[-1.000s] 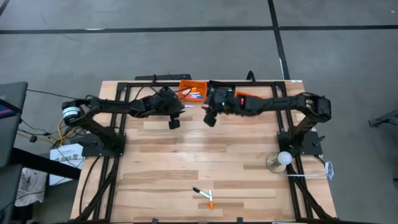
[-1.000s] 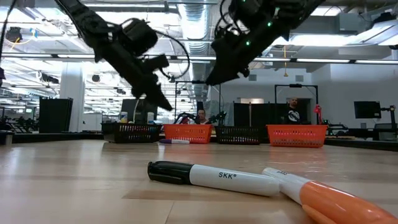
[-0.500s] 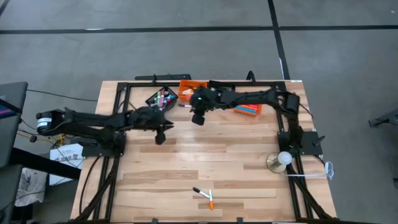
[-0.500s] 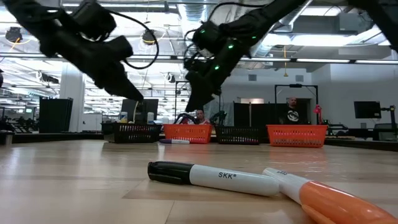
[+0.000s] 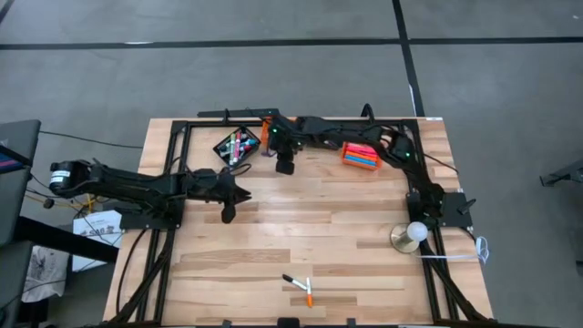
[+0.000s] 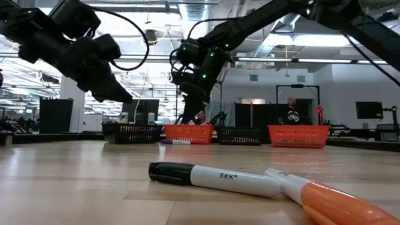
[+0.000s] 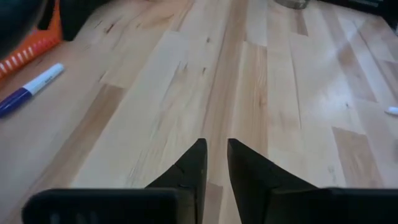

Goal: Pick & Place Markers
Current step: Put the small purple highlighter into the left orange bin

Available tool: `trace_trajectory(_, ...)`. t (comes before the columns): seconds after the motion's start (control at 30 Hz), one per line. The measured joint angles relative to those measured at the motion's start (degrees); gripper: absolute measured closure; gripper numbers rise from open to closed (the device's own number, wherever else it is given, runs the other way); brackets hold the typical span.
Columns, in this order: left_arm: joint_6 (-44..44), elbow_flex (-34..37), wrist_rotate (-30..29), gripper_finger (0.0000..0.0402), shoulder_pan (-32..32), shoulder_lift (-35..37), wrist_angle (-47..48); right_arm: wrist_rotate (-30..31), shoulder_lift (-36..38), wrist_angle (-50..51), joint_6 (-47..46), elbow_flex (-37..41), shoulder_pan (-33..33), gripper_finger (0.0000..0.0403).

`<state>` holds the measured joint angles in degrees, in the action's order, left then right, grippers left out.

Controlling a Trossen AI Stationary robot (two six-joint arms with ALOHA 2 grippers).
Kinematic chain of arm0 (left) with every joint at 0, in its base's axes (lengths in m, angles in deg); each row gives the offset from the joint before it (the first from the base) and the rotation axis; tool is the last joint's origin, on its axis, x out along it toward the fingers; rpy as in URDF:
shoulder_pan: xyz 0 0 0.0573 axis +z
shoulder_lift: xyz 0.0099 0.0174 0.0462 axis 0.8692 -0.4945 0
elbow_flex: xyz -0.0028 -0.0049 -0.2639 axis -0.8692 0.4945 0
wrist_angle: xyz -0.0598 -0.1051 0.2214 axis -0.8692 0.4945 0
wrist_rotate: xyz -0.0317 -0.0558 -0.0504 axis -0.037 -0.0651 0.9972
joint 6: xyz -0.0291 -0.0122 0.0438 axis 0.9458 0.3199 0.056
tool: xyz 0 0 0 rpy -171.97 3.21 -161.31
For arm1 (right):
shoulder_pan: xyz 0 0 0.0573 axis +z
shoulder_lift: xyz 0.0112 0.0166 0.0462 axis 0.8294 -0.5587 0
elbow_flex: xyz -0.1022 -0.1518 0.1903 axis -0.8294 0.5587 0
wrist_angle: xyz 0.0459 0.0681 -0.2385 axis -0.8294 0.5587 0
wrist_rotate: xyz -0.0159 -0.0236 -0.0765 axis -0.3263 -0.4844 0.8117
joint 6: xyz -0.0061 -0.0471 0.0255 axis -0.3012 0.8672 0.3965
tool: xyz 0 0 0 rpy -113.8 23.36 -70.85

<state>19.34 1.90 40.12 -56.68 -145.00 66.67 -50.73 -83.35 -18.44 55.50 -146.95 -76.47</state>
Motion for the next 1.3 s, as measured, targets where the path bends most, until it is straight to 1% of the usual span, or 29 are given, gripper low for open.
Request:
trace_trajectory(0.1, 0.8, 0.0, 0.0, 0.0336, 0.0, 0.0, -0.4, -0.2, -2.5, 2.2, -0.1, -2.9, -0.7, 0.0291)
trace_trajectory(0.23, 1.1, 0.0, 0.0, 0.0333, -0.1, 0.0, -0.8, 2.4, -4.4, 3.9, -0.2, -5.7, -1.1, 0.0290)
trace_trajectory(0.4, 1.3, 0.0, 0.0, 0.0332, -0.1, 0.0, -1.2, 2.1, -4.4, 5.5, 1.1, -6.7, -1.0, 0.0292)
trace_trajectory(0.57, 1.5, 0.0, 0.0, 0.0332, -0.1, 0.0, -1.2, 1.1, -4.3, 9.8, 1.6, -7.5, -0.9, 0.0291)
trace_trajectory(0.67, 1.5, 0.0, 0.4, 0.0332, -0.1, 0.0, -1.1, 0.5, -4.3, 9.8, 1.4, -8.8, 0.0, 0.0291)
trace_trajectory(0.83, 0.8, 0.0, 2.1, 0.0332, -0.8, 0.0, 1.1, 0.5, -4.0, 9.2, 4.3, -10.7, 1.6, 0.0291)
trace_trajectory(0.9, -0.8, 0.0, 0.9, 0.0332, -1.1, -0.2, 1.4, 0.6, -4.0, 10.5, 5.3, -10.8, 1.2, 0.0291)
trace_trajectory(1.07, -7.4, 0.0, -7.1, 0.0321, -0.3, -1.3, -0.9, 0.5, -4.0, 16.3, 6.8, -10.8, -0.4, 0.0292)
trace_trajectory(1.2, -9.6, -0.1, -8.0, 0.0296, 1.1, -2.9, -3.2, -0.1, -4.0, 16.9, 8.7, -10.7, -0.2, 0.0294)
trace_trajectory(1.3, -9.6, -0.1, -8.0, 0.0274, 1.2, -3.9, -3.1, -0.9, -4.0, 16.5, 12.5, -10.7, 0.4, 0.0294)
